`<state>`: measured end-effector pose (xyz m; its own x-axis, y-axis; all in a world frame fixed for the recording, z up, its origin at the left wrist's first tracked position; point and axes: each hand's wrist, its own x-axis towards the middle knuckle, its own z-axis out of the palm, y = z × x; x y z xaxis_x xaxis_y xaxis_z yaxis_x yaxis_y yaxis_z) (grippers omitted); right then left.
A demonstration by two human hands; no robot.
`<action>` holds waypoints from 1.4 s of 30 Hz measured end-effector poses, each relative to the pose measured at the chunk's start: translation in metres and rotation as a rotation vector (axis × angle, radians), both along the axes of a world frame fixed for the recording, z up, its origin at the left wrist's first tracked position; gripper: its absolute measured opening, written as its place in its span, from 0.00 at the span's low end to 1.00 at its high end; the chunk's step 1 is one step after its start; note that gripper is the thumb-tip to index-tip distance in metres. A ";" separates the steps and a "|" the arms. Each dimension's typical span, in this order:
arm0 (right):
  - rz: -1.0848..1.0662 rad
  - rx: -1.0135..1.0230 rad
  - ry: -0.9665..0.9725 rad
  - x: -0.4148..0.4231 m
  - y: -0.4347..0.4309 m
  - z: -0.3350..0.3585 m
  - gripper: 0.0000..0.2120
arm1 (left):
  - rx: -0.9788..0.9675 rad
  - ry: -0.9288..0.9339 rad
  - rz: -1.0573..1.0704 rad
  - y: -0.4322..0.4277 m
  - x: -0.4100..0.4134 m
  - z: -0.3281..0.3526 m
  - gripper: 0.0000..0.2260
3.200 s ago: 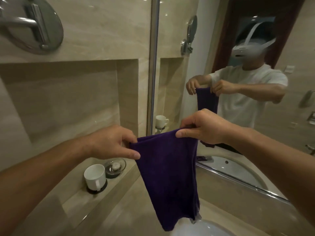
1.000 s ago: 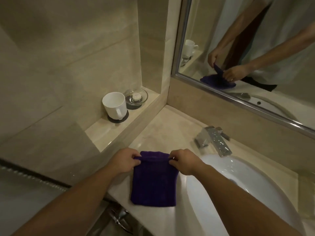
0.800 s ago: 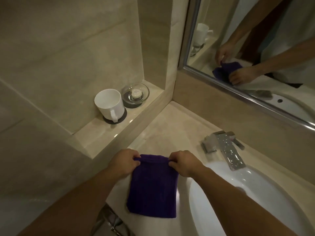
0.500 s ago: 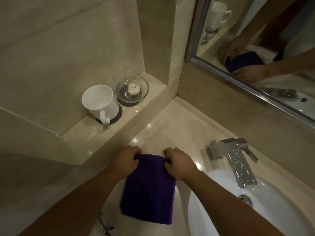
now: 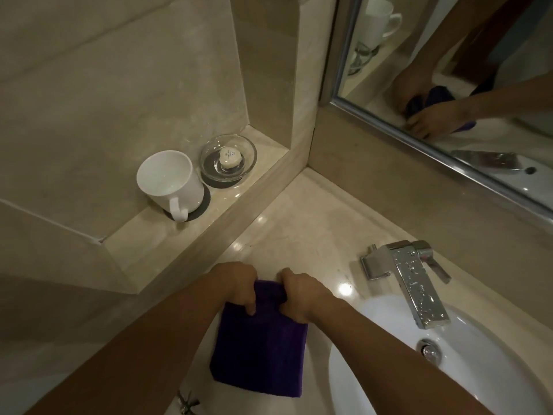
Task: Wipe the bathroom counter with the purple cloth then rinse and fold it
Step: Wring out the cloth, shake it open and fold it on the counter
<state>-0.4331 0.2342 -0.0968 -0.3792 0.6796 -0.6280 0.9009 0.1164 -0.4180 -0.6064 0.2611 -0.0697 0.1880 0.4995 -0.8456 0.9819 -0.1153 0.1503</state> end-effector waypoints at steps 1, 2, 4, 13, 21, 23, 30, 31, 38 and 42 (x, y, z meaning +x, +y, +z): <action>-0.014 -0.021 -0.005 0.001 0.000 0.003 0.19 | -0.016 -0.022 0.017 0.000 0.000 0.000 0.20; -0.009 -0.030 -0.008 0.003 0.000 0.004 0.18 | -0.026 -0.048 0.029 0.000 0.000 0.000 0.18; 0.021 -0.041 0.002 0.006 0.000 0.007 0.14 | -0.029 -0.107 0.040 -0.001 -0.003 0.002 0.15; -0.145 -0.106 0.035 0.032 -0.013 0.055 0.20 | 0.091 -0.367 -0.002 0.006 -0.002 0.045 0.16; -0.448 -0.072 -0.016 0.062 -0.060 0.127 0.18 | 0.185 -0.447 -0.249 0.006 0.045 0.111 0.15; -0.508 -0.006 -0.053 0.070 -0.077 0.149 0.17 | 0.213 -0.462 -0.303 0.003 0.060 0.129 0.14; -0.789 0.243 -0.166 0.117 -0.151 0.234 0.10 | 0.361 -0.621 -0.548 -0.031 0.134 0.197 0.12; -0.823 0.280 -0.182 0.126 -0.163 0.245 0.10 | 0.365 -0.638 -0.570 -0.038 0.147 0.206 0.12; -1.020 0.419 -0.251 0.182 -0.250 0.286 0.06 | 0.437 -0.734 -0.737 -0.102 0.226 0.250 0.12; -1.088 0.453 -0.266 0.214 -0.295 0.295 0.05 | 0.466 -0.774 -0.820 -0.142 0.269 0.263 0.11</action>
